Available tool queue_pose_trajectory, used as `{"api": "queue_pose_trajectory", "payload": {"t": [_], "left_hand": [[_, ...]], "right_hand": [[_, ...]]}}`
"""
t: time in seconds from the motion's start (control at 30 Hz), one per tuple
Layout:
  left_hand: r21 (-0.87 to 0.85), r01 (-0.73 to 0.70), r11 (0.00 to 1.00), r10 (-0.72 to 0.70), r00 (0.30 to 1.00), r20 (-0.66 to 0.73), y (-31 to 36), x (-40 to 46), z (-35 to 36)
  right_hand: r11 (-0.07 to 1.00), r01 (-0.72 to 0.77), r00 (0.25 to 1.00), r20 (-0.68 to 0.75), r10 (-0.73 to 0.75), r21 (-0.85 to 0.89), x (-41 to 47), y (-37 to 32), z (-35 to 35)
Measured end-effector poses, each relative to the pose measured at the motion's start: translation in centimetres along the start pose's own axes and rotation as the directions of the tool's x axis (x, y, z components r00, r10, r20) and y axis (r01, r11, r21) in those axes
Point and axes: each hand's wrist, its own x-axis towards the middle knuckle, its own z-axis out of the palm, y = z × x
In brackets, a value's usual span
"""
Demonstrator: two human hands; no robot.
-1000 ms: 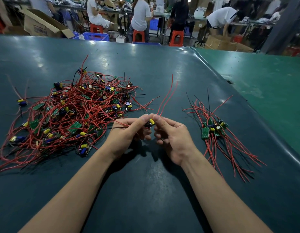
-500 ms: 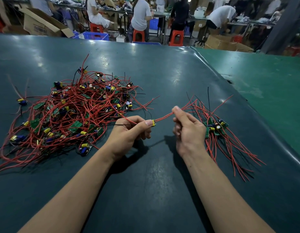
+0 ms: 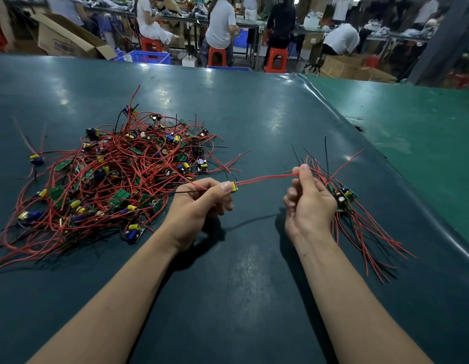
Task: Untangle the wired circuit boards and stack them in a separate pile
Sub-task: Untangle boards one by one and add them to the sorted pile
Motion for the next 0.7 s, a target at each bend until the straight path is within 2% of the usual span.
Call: {"api": "queue_pose_trajectory", "payload": {"t": [0.07,0.13,0.2,0.23,0.37,0.53,0.63,0.7], "left_hand": [[-0.020,0.004,1.000,-0.005,1.000,-0.025,0.0,0.1,-0.1],[0.012,0.009,1.000,-0.009,1.000,-0.001,-0.1,0.2,-0.2],[0.053,0.015,0.998,-0.018,0.999,0.046,-0.1,0.1,-0.1],[0.066,0.021,0.998,-0.025,0.998,0.065,-0.1,0.0,-0.1],[0.070,0.041,0.997,-0.046,0.996,0.081,0.2,0.0,0.0],[0.025,0.035,0.999,-0.037,0.998,0.053,0.2,0.0,0.3],[0.019,0.032,0.999,-0.033,0.999,0.036,0.3,-0.1,0.4],[0.017,0.038,0.999,-0.039,0.999,0.029,0.2,-0.1,0.5]], "right_hand": [[0.987,-0.142,0.978,0.142,0.152,-0.082,-0.7,0.2,0.1],[0.935,-0.238,0.896,0.313,0.316,-0.261,-1.9,0.7,0.3],[0.894,-0.251,0.811,0.424,0.403,-0.370,-2.9,1.1,0.6],[0.890,-0.248,0.798,0.439,0.412,-0.383,-3.1,1.2,0.6],[0.917,-0.216,0.851,0.396,0.345,-0.334,-2.6,0.8,0.6],[0.976,-0.089,0.966,0.223,0.133,-0.199,-1.7,0.8,0.8],[0.990,-0.034,0.993,0.107,0.049,-0.137,-0.9,0.4,0.8],[0.996,-0.040,0.997,0.061,0.045,-0.074,-0.3,0.0,0.5]]}}
